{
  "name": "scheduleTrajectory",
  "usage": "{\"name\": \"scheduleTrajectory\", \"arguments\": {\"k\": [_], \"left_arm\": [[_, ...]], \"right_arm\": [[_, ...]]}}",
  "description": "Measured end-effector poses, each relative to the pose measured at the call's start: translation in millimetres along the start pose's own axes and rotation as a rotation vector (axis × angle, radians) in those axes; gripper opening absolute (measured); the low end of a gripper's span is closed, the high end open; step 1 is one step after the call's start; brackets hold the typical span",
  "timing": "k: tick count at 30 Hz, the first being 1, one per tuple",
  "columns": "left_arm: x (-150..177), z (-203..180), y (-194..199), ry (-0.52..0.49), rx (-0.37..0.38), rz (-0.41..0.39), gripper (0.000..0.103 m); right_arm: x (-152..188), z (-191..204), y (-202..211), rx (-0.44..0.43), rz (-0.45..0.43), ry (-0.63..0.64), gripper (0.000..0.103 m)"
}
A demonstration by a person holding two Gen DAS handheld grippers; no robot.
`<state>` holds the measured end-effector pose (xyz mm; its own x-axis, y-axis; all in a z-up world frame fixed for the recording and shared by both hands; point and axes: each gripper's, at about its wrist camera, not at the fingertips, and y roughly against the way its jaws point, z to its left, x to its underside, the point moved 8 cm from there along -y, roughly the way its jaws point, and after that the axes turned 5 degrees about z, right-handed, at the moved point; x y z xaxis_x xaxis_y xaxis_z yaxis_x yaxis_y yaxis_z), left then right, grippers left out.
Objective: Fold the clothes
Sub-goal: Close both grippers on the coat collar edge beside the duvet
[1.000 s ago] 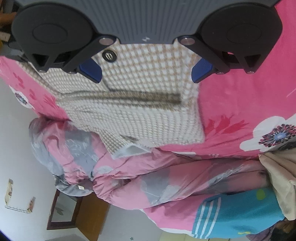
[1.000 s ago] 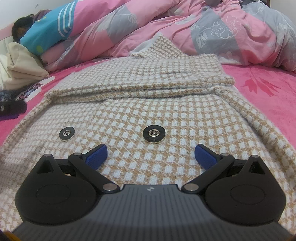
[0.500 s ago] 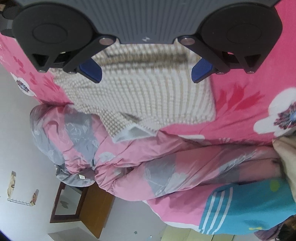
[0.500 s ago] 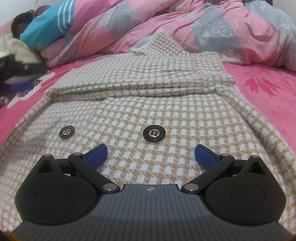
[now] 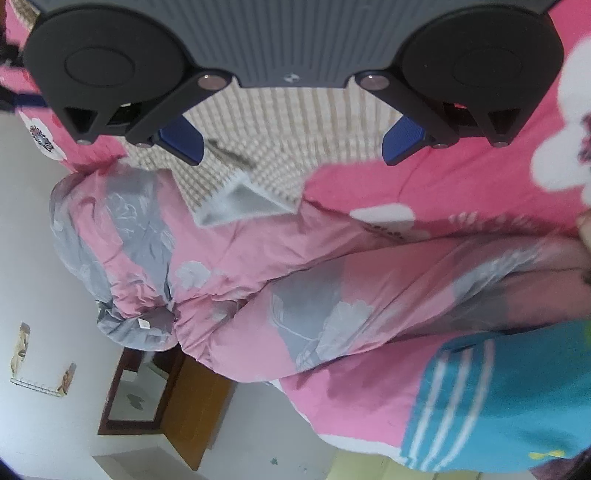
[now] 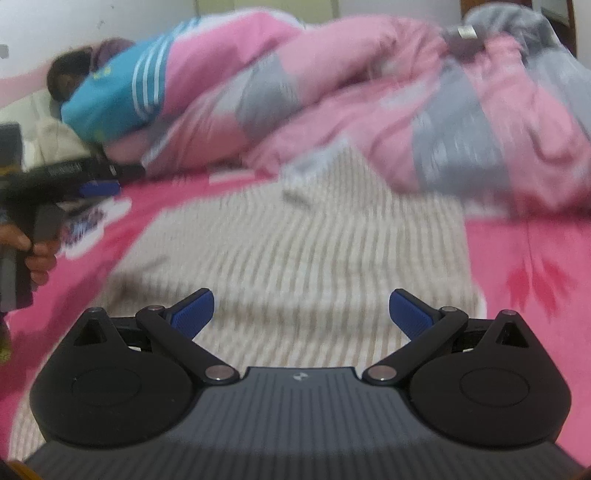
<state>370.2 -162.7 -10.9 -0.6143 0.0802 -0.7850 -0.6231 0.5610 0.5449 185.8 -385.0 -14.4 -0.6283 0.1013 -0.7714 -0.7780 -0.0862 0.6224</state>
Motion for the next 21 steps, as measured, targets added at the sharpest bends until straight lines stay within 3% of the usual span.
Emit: {"name": "scheduleTrajectory", "arguments": {"k": [4,8,14,18,21], "left_arm": [[-26,2,-47,-0.016,0.066,0.046,0.101],[-44,2,-102,0.054,0.124,0.097,0.094],[-51,0,-182,0.121,0.107,0.168,0.083],[-54,5,-217,0.174,0.084,0.189,0.07],[-53,4,-234,0.175,0.075,0.2,0.067]], "right_arm": [[-50,-8,-33,-0.075,-0.041,-0.008,0.101],[-93,-25,-86,-0.108,-0.023,-0.087,0.097],[-144,-66,-170,-0.144,0.023,-0.269,0.083],[-155,-82,-211,-0.094,0.053,-0.304,0.078],[-158,-86,-229,-0.078,0.074,-0.304,0.073]]}}
